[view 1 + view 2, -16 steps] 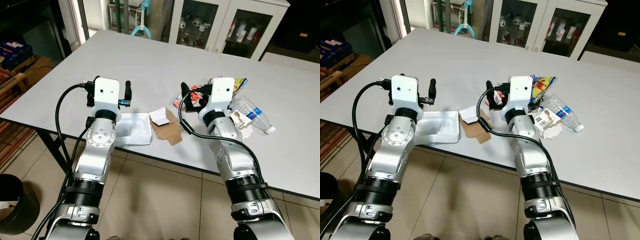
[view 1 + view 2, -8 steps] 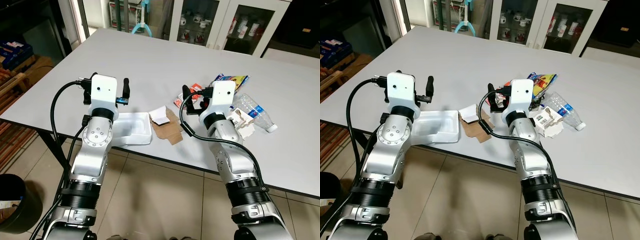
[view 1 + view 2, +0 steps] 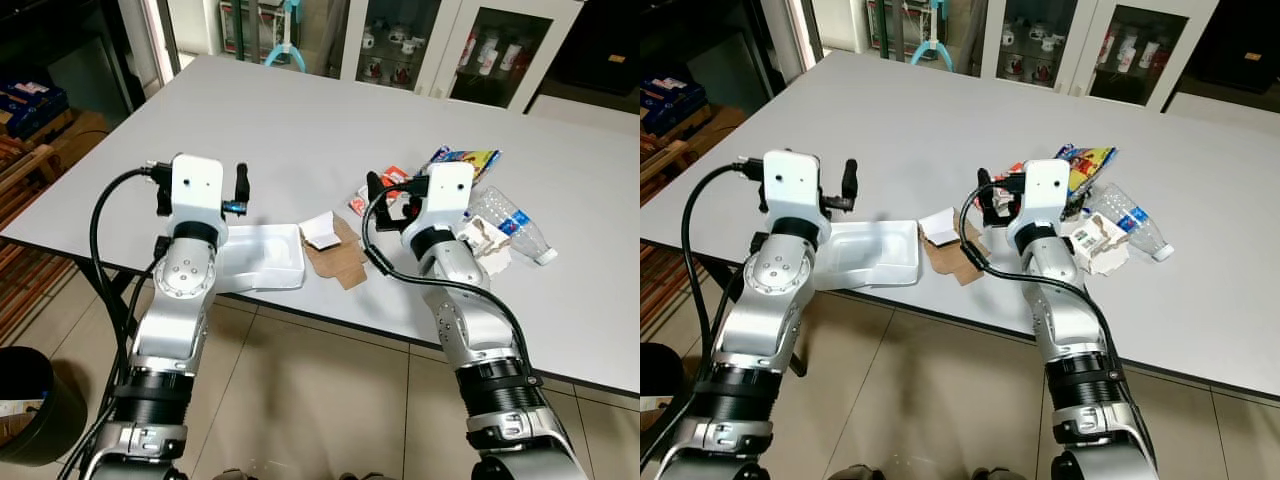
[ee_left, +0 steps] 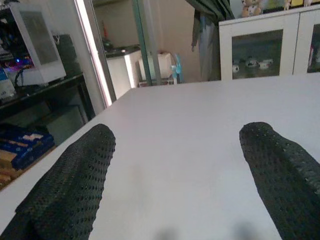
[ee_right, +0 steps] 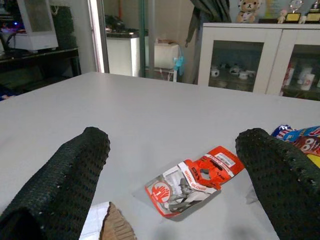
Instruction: Picking trash to rubbish bin
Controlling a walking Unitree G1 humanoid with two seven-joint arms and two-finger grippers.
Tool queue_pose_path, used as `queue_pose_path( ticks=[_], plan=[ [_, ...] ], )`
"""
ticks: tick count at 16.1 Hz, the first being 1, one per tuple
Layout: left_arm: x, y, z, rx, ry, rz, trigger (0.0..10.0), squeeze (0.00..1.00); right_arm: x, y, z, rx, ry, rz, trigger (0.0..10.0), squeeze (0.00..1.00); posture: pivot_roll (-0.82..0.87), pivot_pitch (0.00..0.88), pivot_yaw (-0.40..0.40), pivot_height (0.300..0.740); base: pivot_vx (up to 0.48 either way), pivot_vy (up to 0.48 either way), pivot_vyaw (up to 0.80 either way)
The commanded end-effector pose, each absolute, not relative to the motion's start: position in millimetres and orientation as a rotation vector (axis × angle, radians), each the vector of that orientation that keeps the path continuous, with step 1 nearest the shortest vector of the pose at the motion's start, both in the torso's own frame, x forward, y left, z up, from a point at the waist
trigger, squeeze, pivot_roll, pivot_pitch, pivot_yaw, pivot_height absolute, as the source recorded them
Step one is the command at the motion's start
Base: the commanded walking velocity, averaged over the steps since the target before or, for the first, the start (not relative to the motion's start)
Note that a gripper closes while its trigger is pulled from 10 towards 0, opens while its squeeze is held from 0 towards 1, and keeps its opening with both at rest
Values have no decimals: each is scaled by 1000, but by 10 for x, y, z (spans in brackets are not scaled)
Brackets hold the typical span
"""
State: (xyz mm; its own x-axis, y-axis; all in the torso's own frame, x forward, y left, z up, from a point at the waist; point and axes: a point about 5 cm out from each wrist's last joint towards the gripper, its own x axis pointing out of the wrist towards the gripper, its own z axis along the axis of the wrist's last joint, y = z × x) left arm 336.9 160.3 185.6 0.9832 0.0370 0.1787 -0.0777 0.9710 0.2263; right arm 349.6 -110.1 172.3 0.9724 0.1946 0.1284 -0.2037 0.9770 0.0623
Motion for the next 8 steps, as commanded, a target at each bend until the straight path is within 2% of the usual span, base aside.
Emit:
queue_pose_path(
  ticks=[1, 8],
  plan=[
    [3338, 1594, 1856, 225, -169, 56, 10000, 0, 3483, -1147, 1708, 70, -110, 204, 10000, 0, -36, 57, -84, 740, 0, 0, 0],
    [3146, 1577, 1705, 128, 35, 61, 10000, 0, 3414, -1071, 1584, 27, -36, 350, 10000, 0, -23, 48, -84, 740, 0, 0, 0]
  ],
)
